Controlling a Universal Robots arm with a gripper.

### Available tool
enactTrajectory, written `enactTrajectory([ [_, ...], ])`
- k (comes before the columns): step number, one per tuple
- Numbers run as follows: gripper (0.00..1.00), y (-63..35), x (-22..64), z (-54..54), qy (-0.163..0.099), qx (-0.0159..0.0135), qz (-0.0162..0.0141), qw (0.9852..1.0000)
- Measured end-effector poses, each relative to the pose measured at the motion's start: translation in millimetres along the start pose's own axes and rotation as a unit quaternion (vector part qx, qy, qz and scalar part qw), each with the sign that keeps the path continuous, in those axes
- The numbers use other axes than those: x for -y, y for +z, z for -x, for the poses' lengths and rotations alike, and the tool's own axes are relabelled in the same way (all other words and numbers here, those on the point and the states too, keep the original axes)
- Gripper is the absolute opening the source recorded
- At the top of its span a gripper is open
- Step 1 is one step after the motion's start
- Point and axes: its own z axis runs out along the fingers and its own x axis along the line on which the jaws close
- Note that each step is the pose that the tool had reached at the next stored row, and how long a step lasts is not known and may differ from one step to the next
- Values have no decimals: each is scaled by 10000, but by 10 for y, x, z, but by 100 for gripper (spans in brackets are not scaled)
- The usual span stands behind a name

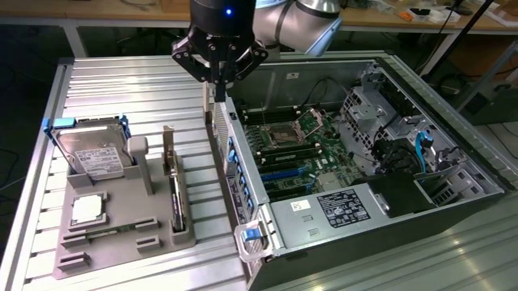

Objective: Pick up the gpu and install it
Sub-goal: 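Reach for the gpu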

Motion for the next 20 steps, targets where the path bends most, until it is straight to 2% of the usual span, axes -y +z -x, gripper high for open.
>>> enactTrajectory([
  [8, 11, -4, 117, -183, -8, 0, 1, 10000],
  [11, 11, -7, 199, -322, -12, 0, 1, 10000],
  [17, 11, -11, 281, -499, -15, -1, 1, 10000],
  [20, 11, -13, 346, -641, -16, -1, 0, 10000],
])
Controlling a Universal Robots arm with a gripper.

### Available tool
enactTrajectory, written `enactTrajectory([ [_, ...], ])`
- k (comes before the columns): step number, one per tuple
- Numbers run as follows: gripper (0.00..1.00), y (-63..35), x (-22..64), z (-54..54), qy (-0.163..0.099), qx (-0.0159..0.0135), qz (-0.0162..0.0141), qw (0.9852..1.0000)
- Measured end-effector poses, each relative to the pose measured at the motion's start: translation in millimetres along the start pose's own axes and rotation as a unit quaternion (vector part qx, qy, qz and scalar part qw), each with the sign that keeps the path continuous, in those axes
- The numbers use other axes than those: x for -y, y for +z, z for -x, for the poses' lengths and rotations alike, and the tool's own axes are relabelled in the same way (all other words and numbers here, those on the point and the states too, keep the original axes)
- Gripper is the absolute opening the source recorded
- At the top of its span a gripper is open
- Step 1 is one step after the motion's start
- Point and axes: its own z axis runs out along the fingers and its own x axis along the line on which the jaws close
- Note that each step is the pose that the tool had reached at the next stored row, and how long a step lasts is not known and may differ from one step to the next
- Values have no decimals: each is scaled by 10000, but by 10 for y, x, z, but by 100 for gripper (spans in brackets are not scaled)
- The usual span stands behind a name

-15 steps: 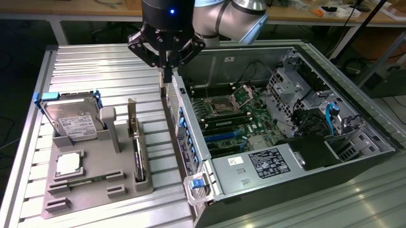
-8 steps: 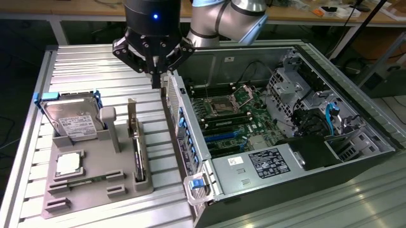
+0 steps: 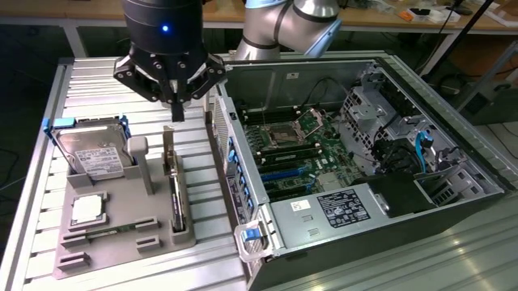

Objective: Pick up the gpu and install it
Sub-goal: 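Reach for the gpu, then pick up the gpu and move the gpu toward the slot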

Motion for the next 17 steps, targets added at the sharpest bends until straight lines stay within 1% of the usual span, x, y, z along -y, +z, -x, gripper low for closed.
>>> enactTrajectory([
  [3, 11, -1, 44, -101, -1, 0, 0, 10000],
  [5, 11, -2, 60, -139, -1, 0, 0, 10000],
  [17, 11, -2, 60, -141, -1, 0, 0, 10000],
])
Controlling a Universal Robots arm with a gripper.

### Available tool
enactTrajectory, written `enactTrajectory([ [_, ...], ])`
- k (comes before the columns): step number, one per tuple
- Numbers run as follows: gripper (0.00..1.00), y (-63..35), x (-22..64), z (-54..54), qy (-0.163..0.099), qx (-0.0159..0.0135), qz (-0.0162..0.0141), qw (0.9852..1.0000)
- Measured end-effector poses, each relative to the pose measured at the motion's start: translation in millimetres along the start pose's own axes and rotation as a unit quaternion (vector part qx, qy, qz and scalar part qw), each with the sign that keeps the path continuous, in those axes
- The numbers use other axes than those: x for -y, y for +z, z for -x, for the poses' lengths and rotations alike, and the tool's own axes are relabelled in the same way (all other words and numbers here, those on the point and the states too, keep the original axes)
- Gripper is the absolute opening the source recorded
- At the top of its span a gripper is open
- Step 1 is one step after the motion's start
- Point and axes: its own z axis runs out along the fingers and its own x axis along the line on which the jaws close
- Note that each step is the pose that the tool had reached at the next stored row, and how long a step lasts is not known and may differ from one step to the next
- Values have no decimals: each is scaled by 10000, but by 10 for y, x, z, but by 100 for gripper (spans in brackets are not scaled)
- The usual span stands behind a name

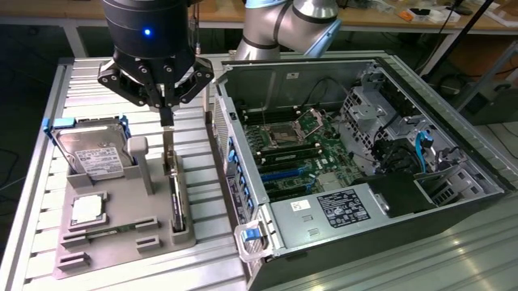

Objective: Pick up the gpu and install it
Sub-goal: 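Pick up the gpu and move the gpu toward the slot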

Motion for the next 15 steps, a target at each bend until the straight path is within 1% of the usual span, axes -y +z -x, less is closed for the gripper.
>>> enactTrajectory([
  [4, 11, 0, 0, 0, 0, 0, 0, 10000],
  [7, 29, 0, 0, 0, 0, 0, 0, 10000],
  [8, 29, 0, 0, 0, 0, 0, 0, 10000],
  [11, 48, 0, 0, 0, 0, 0, 0, 10000],
  [12, 48, 0, 0, 0, 0, 0, 0, 10000],
  [13, 54, 0, 0, 0, 0, 0, 0, 10000],
  [15, 54, 0, 0, 0, 0, 0, 0, 10000],
])
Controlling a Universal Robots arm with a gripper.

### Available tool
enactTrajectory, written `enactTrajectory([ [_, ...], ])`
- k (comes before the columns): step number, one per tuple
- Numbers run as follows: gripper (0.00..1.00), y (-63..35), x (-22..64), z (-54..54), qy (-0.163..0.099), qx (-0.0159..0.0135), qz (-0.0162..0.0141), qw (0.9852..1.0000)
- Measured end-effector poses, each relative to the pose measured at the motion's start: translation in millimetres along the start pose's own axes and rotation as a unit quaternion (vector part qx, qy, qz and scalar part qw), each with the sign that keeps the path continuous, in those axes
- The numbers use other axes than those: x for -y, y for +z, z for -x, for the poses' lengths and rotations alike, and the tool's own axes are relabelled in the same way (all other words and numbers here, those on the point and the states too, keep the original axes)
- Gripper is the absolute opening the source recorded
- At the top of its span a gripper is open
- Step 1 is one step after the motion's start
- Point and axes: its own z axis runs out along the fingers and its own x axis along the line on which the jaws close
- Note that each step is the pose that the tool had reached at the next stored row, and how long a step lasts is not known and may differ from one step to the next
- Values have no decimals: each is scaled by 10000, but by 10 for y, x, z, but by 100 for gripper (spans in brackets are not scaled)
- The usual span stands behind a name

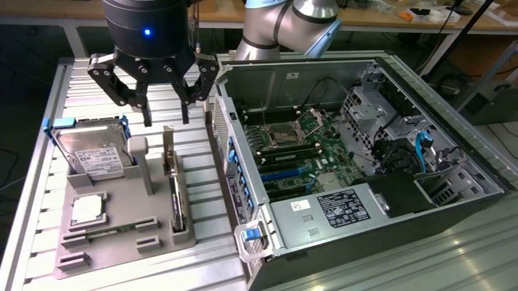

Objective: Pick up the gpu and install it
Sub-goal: 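Pick up the gpu and move the gpu toward the slot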

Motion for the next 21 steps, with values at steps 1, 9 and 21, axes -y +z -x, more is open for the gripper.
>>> enactTrajectory([
  [1, 54, 0, 0, 0, 0, 0, 0, 10000],
  [9, 54, 10, 0, 0, 0, 0, 3, 10000],
  [21, 54, 75, 3, -2, 0, 0, 3, 10000],
])
